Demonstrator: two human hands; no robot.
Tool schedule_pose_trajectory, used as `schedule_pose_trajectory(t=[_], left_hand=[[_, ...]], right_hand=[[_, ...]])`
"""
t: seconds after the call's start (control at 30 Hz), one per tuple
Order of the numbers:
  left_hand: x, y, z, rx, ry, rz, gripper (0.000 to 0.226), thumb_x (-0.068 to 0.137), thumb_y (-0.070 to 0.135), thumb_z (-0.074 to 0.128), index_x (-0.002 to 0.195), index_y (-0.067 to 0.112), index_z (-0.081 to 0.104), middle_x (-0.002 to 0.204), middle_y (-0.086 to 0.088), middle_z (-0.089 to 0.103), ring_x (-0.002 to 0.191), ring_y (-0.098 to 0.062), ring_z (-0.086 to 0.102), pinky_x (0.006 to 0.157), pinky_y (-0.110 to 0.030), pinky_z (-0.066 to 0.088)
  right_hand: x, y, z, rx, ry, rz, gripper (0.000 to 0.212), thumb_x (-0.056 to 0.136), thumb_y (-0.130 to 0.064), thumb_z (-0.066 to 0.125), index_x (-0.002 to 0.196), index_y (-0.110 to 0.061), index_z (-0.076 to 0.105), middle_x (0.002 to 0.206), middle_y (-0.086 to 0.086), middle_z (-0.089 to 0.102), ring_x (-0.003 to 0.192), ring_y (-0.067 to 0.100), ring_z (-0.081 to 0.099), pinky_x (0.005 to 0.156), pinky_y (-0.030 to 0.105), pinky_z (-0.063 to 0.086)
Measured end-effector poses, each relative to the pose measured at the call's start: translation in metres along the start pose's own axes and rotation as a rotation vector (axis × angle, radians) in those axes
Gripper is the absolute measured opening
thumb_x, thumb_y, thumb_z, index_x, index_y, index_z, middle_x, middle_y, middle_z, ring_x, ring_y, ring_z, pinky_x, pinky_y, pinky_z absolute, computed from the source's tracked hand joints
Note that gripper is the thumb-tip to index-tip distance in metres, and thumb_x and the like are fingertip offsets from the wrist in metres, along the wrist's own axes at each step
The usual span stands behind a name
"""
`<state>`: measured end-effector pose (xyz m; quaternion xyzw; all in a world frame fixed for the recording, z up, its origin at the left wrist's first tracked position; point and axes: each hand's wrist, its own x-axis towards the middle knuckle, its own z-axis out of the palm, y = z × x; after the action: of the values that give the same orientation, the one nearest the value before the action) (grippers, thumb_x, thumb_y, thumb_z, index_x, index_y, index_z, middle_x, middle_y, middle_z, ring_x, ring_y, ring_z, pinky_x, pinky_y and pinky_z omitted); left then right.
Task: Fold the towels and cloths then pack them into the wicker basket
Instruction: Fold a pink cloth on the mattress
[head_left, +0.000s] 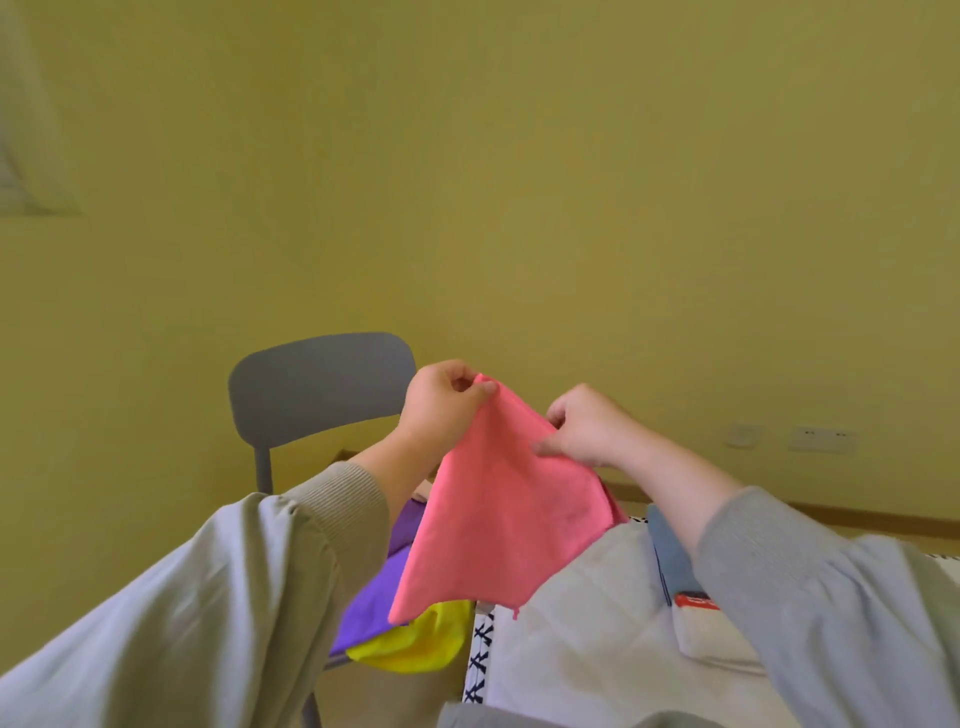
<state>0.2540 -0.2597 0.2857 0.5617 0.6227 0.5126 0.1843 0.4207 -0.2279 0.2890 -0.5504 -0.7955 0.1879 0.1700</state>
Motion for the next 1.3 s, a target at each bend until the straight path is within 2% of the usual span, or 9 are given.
schedule_pose_trajectory(t=[0.1,0.27,0.5,0.6,0.77,0.9,1.03,1.2,1.3], left_hand=[[-0.001,0.003,-0.014,0.026,0.071,0.021,0.01,0.09,0.02,0.062,0.082,0.013,0.062,0.063,0.008,0.049,0.056,-0.006,0.042,0.045,-0.012,0.032],[-0.003,-0.002,-0.034,0.013,0.147,-0.018,0.011,0.092,0.019,0.058,0.086,0.011,0.062,0.074,0.005,0.057,0.066,-0.009,0.049,0.054,-0.019,0.036],[-0.007,-0.006,-0.052,-0.1,0.228,-0.111,0.013,0.091,0.022,0.061,0.082,0.014,0.062,0.072,0.006,0.057,0.062,-0.008,0.048,0.054,-0.022,0.038],[-0.013,-0.013,-0.054,-0.133,0.22,-0.148,0.014,0.09,0.023,0.062,0.078,0.015,0.062,0.068,0.005,0.056,0.062,-0.012,0.048,0.059,-0.026,0.04],[-0.016,-0.025,-0.06,-0.011,0.168,-0.147,0.028,0.09,0.026,0.063,0.066,0.012,0.056,0.061,0.002,0.049,0.054,-0.012,0.041,0.052,-0.025,0.034],[-0.015,-0.03,-0.059,0.077,0.168,-0.135,0.026,0.091,0.03,0.061,0.073,0.011,0.062,0.057,-0.001,0.054,0.054,-0.017,0.048,0.055,-0.028,0.039],[-0.014,-0.035,-0.05,0.1,0.078,-0.137,0.026,0.091,0.029,0.06,0.071,0.013,0.058,0.053,-0.003,0.054,0.048,-0.017,0.051,0.058,-0.029,0.046],[-0.008,-0.046,-0.033,0.077,0.017,-0.211,0.03,0.088,0.029,0.065,0.065,0.011,0.058,0.056,-0.003,0.05,0.053,-0.023,0.049,0.062,-0.035,0.053],[-0.004,-0.058,-0.017,0.181,-0.03,-0.238,0.039,0.088,0.029,0.064,0.057,0.01,0.049,0.054,-0.004,0.044,0.055,-0.022,0.042,0.059,-0.03,0.04]], right_hand=[[-0.007,0.005,-0.009,-0.094,-0.045,0.064,0.04,0.076,-0.017,0.073,0.049,-0.013,0.044,0.048,-0.001,0.037,0.047,0.015,0.034,0.046,0.026,0.025],[-0.014,0.019,-0.025,-0.129,-0.036,0.104,0.022,0.077,-0.014,0.069,0.057,-0.014,0.06,0.052,0.002,0.054,0.049,0.014,0.044,0.05,0.023,0.033],[-0.019,0.023,-0.034,0.654,0.07,0.074,0.014,0.085,-0.004,0.065,0.074,-0.011,0.064,0.073,0.003,0.064,0.067,0.014,0.058,0.065,0.026,0.049],[-0.021,0.016,-0.026,0.907,0.046,0.134,0.014,0.091,0.0,0.055,0.08,-0.008,0.059,0.072,0.006,0.064,0.057,0.012,0.064,0.056,0.025,0.053],[-0.021,0.013,-0.019,0.855,0.08,0.153,0.013,0.093,-0.002,0.053,0.082,-0.007,0.057,0.075,0.007,0.063,0.06,0.015,0.061,0.048,0.024,0.05],[-0.018,0.017,-0.017,0.823,0.081,0.12,0.013,0.094,-0.003,0.053,0.083,-0.008,0.058,0.074,0.005,0.061,0.061,0.016,0.058,0.048,0.024,0.048],[-0.015,0.028,-0.014,0.715,0.08,0.111,0.018,0.094,-0.005,0.052,0.079,-0.01,0.058,0.062,0.005,0.052,0.048,0.015,0.047,0.04,0.022,0.04],[-0.016,0.049,-0.005,0.841,-0.007,0.194,0.021,0.094,-0.004,0.049,0.075,-0.011,0.054,0.05,0.001,0.048,0.034,0.009,0.043,0.035,0.015,0.031],[-0.013,0.069,0.009,0.839,-0.09,0.295,0.022,0.095,-0.005,0.048,0.075,-0.013,0.052,0.045,-0.002,0.045,0.032,0.008,0.039,0.035,0.012,0.029]])
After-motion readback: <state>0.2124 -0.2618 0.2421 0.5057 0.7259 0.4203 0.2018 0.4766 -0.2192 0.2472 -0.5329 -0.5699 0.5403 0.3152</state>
